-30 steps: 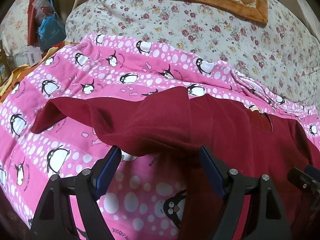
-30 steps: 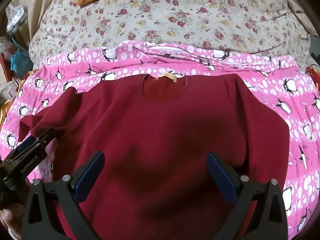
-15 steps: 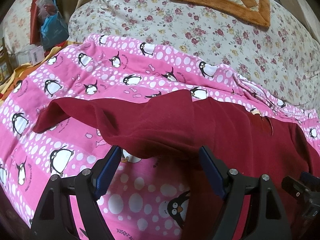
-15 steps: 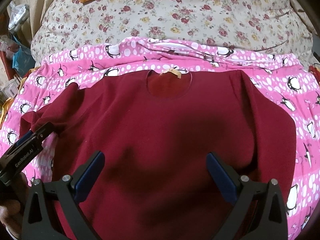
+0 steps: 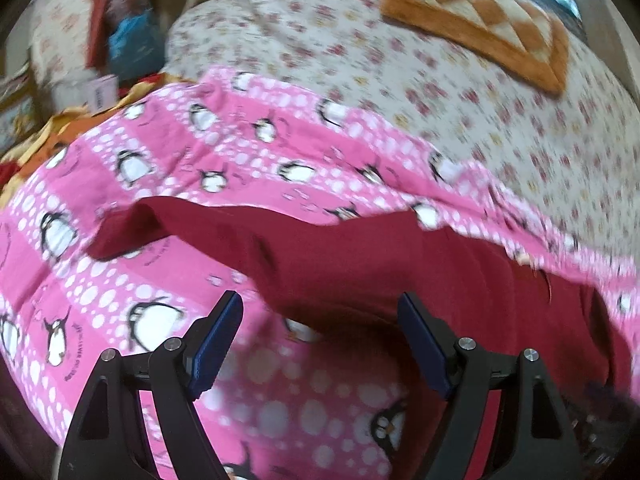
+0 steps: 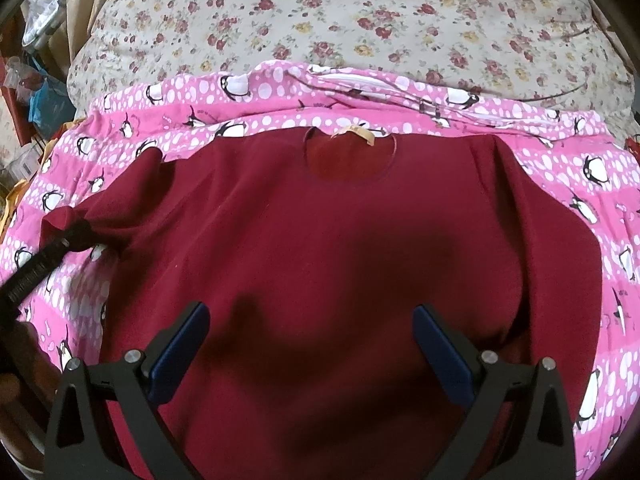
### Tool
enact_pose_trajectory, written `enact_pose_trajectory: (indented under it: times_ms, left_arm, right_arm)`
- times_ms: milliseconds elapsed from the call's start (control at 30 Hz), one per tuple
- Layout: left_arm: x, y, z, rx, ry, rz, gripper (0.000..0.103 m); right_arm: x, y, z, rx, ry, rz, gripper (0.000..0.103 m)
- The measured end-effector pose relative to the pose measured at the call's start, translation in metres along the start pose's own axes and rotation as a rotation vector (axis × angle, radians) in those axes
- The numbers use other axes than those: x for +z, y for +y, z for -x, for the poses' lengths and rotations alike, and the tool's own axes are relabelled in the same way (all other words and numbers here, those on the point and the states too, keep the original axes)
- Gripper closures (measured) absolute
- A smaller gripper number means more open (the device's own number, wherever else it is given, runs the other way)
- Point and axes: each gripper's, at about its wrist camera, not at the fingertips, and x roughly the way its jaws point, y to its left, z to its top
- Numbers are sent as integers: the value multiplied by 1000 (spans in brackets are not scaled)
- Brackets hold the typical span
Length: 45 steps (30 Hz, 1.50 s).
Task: Fold small clothes
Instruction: 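Grasp the sweatshirt sleeve edge with the left gripper and lift it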
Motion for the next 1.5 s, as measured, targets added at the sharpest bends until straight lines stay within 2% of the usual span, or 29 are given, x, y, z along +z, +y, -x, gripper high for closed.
enact_pose_trajectory:
  times_ms: [167, 367, 533, 667, 767, 833, 933, 1000, 1033, 1067, 1100, 1133, 1233, 1333, 1500]
  left_arm:
    - [18, 60, 5, -6, -11, 236, 41]
    - [35, 128, -6, 22, 13, 500, 41]
    - [40, 160, -28, 28, 54, 629, 41]
    - [35, 185, -44, 42, 95, 783, 41]
    - [38, 197, -49, 73, 73, 827, 41]
    - [43, 199, -55, 97, 72, 827, 41]
    - [48, 202, -76, 119, 134, 805, 41]
    - [49, 204, -81, 138, 138, 794, 46]
    - [49, 203, -78, 152, 128, 780, 63]
    - [51, 204, -77, 154, 123, 765, 90]
    - [53, 204, -75, 139, 124, 743, 102]
    - [56, 203, -74, 125, 119, 736, 103]
    - [67, 198, -50, 39, 33, 720, 103]
    - [86, 173, -24, -31, -42, 627, 103]
    - [115, 116, 7, -169, -80, 462, 103]
  right_arm:
    - [-1, 1, 1, 16, 2, -1, 0]
    - [-1, 3, -1, 32, 15, 3, 0]
    - [1, 6, -4, 52, 32, 4, 0]
    - [1, 6, -8, 60, 41, 5, 0]
    - [1, 7, -14, 61, 55, 6, 0]
    - [1, 8, -15, 59, 55, 8, 0]
    - [1, 8, -16, 63, 58, 13, 0]
    - [2, 8, -15, 69, 61, 13, 0]
    - [2, 7, -15, 74, 62, 11, 0]
    - [2, 6, -14, 81, 63, 6, 0]
    - [3, 5, -14, 88, 63, -1, 0]
    - [4, 3, -13, 98, 62, -12, 0]
    - [5, -1, -10, 117, 62, -31, 0]
    - [5, -5, -3, 111, 50, -30, 0]
    - [9, -27, 15, 100, 5, -79, 0]
